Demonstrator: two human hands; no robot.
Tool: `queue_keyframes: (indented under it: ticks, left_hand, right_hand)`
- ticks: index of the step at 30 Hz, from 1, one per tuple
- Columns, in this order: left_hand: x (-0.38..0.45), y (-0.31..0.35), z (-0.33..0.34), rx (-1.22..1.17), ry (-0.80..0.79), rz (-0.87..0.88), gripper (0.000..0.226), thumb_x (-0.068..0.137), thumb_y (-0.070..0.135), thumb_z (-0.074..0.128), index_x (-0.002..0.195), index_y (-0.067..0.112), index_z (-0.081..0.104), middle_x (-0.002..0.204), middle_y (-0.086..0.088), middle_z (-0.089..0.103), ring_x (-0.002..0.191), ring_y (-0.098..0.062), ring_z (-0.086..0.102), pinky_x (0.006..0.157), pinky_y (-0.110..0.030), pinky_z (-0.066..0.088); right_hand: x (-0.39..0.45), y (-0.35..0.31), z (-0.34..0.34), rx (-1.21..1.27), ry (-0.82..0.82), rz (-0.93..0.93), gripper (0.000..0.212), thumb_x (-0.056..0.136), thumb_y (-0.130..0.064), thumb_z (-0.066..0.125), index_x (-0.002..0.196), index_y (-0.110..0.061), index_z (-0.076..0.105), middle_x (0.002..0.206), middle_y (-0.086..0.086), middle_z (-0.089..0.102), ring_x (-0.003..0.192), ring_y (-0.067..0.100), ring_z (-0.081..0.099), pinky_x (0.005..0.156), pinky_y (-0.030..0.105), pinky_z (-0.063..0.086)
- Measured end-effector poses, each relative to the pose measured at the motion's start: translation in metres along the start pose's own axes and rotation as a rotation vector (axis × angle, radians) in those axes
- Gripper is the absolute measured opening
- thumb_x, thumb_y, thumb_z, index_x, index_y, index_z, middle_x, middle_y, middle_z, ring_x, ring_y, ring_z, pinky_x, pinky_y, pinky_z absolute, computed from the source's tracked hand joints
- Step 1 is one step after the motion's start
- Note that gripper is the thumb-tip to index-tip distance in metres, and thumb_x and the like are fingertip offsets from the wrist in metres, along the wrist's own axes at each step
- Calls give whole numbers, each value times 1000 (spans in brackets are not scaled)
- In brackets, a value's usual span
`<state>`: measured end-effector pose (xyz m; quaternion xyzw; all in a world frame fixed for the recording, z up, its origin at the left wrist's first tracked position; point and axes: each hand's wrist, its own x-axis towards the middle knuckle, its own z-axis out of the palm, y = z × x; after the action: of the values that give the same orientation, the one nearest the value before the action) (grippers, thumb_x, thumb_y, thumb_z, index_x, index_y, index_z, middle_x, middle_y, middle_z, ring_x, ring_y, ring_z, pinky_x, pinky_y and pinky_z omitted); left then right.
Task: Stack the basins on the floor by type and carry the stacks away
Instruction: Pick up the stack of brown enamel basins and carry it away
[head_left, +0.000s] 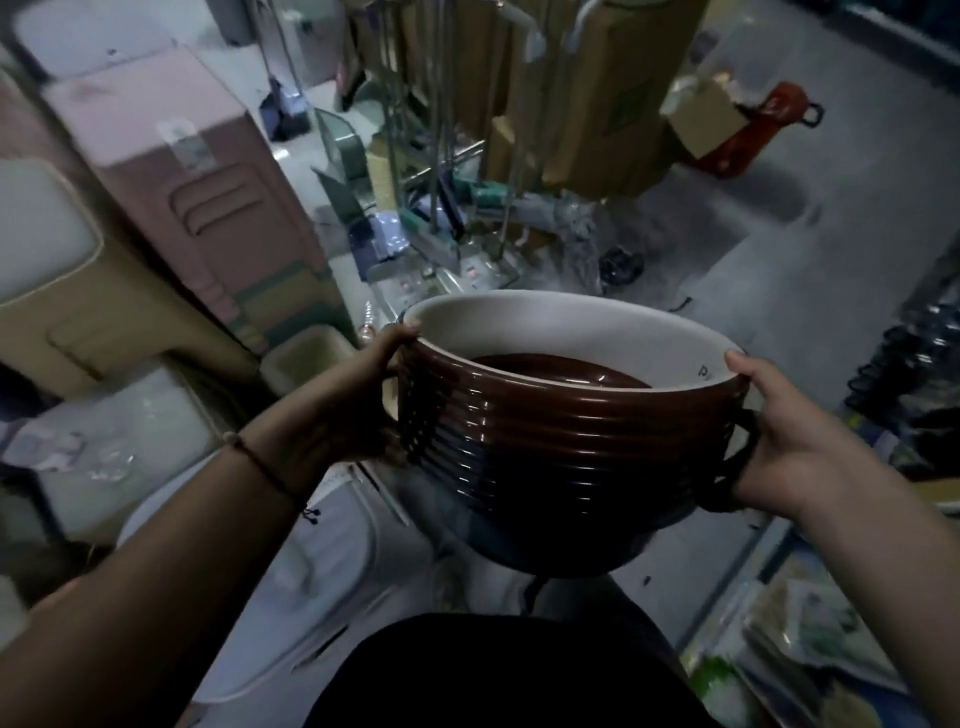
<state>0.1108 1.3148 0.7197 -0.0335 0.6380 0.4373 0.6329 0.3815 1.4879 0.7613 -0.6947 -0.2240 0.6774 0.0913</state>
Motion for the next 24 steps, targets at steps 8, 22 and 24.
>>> queue_keyframes:
  ticks: [8, 22, 24]
  left_hand:
    - [44, 15, -33, -251, 111, -11, 50, 87, 65, 49, 85, 18, 64, 58, -13, 66, 61, -25, 58, 69, -32, 41]
    - [215, 21, -35, -704, 559, 46, 45, 83, 62, 56, 87, 18, 62, 86, -12, 60, 80, -28, 60, 76, -40, 51]
    - [241, 14, -37, -751, 591, 71, 41, 85, 58, 55, 86, 18, 61, 86, -10, 60, 75, -25, 59, 69, -35, 52]
  right_hand:
    - [75, -68, 85, -249, -108, 40, 49, 72, -59, 70, 104, -23, 62, 111, 18, 49, 92, 35, 49, 67, 39, 44]
    - [266, -172, 256, -585, -284, -50, 27, 82, -51, 61, 93, -26, 62, 117, 8, 56, 92, 21, 59, 66, 28, 49]
    - [297, -171, 272, -615, -298, -109, 31, 80, -51, 60, 99, -27, 64, 118, 8, 57, 96, 21, 60, 68, 28, 52]
